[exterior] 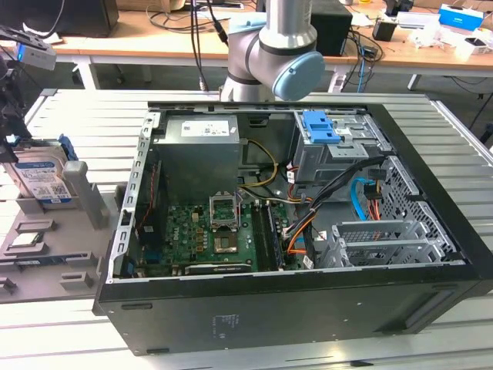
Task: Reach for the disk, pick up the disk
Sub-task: 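Pick up the disk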
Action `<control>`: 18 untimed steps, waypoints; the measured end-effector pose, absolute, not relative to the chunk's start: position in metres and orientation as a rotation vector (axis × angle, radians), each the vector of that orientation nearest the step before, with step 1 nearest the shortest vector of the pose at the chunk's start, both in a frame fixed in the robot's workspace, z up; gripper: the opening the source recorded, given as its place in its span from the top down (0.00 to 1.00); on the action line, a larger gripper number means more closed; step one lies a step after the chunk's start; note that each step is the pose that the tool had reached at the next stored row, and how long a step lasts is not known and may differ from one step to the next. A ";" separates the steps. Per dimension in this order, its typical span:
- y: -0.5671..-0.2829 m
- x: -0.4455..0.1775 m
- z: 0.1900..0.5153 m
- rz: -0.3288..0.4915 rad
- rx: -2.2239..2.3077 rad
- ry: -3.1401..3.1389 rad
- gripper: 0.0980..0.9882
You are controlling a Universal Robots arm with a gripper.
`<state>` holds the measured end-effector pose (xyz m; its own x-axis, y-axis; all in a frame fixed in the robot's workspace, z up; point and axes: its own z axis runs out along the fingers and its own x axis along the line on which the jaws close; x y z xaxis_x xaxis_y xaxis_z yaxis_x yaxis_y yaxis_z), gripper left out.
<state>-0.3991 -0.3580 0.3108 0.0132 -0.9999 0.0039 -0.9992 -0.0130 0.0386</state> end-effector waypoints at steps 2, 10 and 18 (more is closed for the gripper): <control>-0.358 -0.399 0.309 -0.038 2.214 -2.185 0.44; -0.358 -0.399 0.304 -0.038 2.215 -2.185 0.44; -0.358 -0.399 0.301 -0.038 2.215 -2.185 0.44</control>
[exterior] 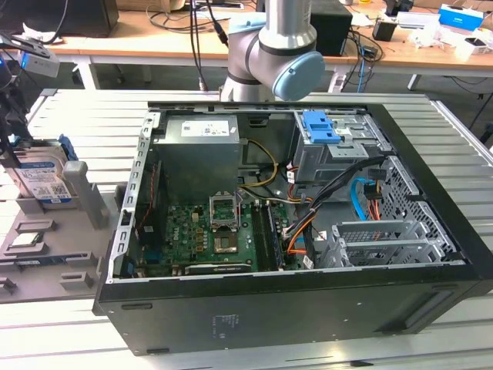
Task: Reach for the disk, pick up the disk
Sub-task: 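Pick up the disk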
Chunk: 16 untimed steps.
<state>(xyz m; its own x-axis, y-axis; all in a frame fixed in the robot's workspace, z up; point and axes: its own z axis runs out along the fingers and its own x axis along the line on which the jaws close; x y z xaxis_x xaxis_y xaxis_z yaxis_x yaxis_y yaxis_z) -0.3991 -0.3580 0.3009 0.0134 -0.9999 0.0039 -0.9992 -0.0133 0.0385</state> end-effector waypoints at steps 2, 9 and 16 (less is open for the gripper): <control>-0.358 -0.399 0.300 -0.038 2.215 -2.185 0.44; -0.358 -0.399 0.297 -0.038 2.215 -2.185 0.44; -0.358 -0.399 0.293 -0.038 2.215 -2.185 0.44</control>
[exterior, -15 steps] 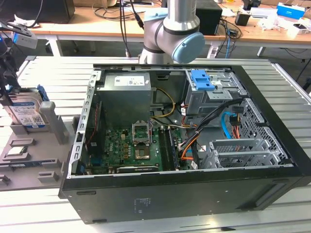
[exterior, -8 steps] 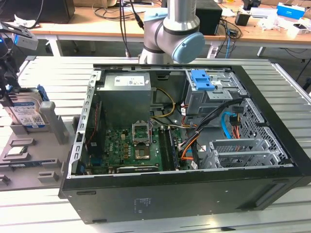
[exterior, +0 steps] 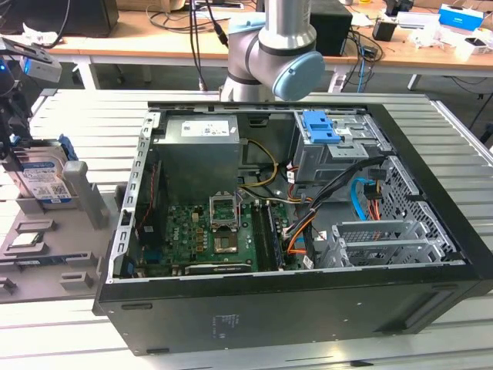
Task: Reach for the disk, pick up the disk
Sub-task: 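Pick up the disk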
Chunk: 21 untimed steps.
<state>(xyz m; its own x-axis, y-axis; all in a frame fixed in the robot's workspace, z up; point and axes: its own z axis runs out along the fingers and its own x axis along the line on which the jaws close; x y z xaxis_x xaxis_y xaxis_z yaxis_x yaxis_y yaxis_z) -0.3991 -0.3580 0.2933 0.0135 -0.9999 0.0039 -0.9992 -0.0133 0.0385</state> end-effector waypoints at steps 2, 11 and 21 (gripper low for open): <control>-0.358 -0.399 0.292 -0.038 2.215 -2.185 0.44; -0.358 -0.399 0.289 -0.038 2.215 -2.185 0.44; -0.358 -0.399 0.289 -0.036 2.214 -2.185 0.44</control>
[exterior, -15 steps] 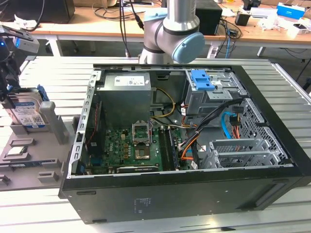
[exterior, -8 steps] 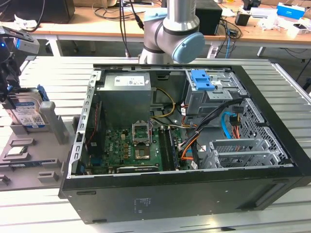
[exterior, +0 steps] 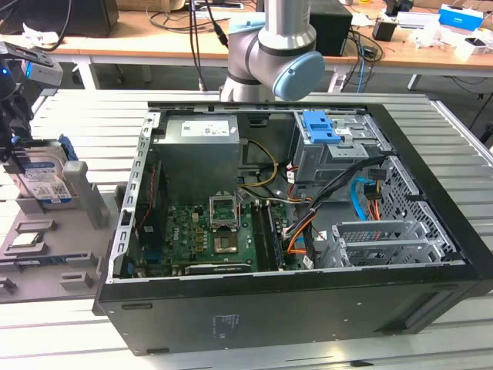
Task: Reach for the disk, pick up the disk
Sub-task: 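Pick up the disk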
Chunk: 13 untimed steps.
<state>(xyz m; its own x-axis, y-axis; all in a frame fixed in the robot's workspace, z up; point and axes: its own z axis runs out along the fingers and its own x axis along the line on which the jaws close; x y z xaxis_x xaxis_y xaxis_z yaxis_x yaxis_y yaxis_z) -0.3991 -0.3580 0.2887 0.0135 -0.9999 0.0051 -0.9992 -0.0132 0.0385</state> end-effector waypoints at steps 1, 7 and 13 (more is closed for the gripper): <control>-0.358 -0.399 0.289 -0.036 2.214 -2.184 0.44; -0.358 -0.399 0.289 -0.035 2.213 -2.184 0.52; -0.358 -0.399 0.289 -0.034 2.213 -2.184 0.70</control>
<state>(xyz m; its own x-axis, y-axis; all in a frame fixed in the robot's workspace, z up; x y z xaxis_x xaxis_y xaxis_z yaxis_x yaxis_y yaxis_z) -0.3991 -0.3580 0.2887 0.0134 -0.9999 0.0071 -0.9992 -0.0132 0.0386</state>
